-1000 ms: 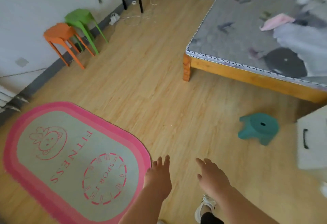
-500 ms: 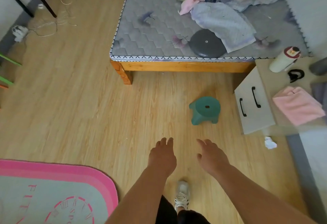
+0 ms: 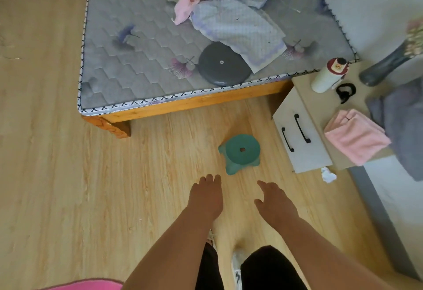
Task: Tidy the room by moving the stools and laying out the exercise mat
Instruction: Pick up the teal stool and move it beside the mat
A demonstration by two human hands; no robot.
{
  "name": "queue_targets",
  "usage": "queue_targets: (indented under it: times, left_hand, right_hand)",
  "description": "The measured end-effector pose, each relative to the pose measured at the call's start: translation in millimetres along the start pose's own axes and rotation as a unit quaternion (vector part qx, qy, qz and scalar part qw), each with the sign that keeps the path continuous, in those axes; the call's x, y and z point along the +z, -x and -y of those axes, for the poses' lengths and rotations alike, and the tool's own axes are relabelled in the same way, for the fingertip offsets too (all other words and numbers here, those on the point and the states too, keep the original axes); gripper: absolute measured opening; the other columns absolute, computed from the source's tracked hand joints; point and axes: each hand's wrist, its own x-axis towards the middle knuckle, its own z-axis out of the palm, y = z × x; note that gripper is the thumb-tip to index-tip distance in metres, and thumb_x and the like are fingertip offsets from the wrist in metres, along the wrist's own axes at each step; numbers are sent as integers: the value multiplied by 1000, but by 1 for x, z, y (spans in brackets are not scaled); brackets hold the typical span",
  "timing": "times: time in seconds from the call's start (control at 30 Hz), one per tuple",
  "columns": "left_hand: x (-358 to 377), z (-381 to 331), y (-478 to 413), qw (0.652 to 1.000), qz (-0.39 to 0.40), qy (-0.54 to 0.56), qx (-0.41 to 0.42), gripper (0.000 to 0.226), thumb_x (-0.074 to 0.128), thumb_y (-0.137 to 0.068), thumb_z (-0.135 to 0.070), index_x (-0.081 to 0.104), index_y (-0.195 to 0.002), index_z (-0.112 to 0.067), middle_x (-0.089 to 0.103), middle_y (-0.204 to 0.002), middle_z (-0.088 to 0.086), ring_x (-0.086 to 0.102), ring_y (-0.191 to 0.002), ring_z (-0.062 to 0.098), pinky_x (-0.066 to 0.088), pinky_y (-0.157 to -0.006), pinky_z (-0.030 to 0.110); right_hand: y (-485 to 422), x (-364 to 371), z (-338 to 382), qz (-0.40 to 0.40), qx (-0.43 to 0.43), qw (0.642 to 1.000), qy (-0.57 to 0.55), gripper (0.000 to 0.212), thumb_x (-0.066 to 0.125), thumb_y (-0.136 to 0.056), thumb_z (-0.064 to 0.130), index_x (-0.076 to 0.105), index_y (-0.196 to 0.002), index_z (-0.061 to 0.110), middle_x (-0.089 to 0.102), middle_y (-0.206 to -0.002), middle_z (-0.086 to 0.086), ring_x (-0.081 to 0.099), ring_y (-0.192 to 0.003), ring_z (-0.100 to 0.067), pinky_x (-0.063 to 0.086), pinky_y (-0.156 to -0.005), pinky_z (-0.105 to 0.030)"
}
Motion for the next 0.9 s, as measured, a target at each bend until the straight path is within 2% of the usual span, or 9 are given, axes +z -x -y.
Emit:
queue_targets:
  times: [0.13,0.27,0.43,0.57,0.7,0.9]
  left_hand:
    - [-23,-15,-63,1000,13,12,6,56,40,-89,-9,27,-144,-12,42,-136,9,45,-119,25,42,-94,36]
    - [-13,-31,-118,995,36,90,-30,53,39,-92,-14,28,-144,-13,43,-136,8,44,-120,24,42,-96,35]
    - [41,-42,-202,974,51,180,-130,55,40,-94,-16,24,-147,-16,40,-140,6,44,-125,23,41,-96,35]
    - [94,-49,-265,948,60,240,-202,59,44,-92,-16,24,-148,-16,40,-141,8,45,-126,26,42,-95,35]
    - [142,-55,-322,938,48,269,-212,52,47,-90,-13,35,-140,-15,45,-135,8,51,-118,26,37,-80,29]
    - [201,-37,-397,952,44,222,-207,47,43,-91,-13,35,-137,-14,48,-128,9,54,-111,28,39,-77,33]
  right_hand:
    - [-48,-18,-6,-8,7,999,-47,59,45,-97,32,22,-151,24,29,-152,-1,35,-135,-19,41,-102,-35]
    - [-104,-22,-35,15,21,998,-60,58,48,-95,29,27,-149,25,36,-148,0,39,-132,-20,41,-102,-37]
    - [-198,-9,-87,73,15,997,-6,57,47,-94,26,28,-148,23,44,-138,-3,45,-123,-22,45,-96,-37]
    - [-279,6,-116,89,1,995,42,57,47,-93,25,29,-146,23,47,-131,-5,48,-118,-24,47,-90,-39]
    - [-352,30,-130,82,-6,996,45,53,51,-92,26,34,-142,23,50,-127,-6,52,-114,-26,50,-85,-41]
    - [-446,82,-133,64,14,998,8,66,54,-90,25,22,-148,23,50,-126,-8,57,-106,-27,51,-85,-43]
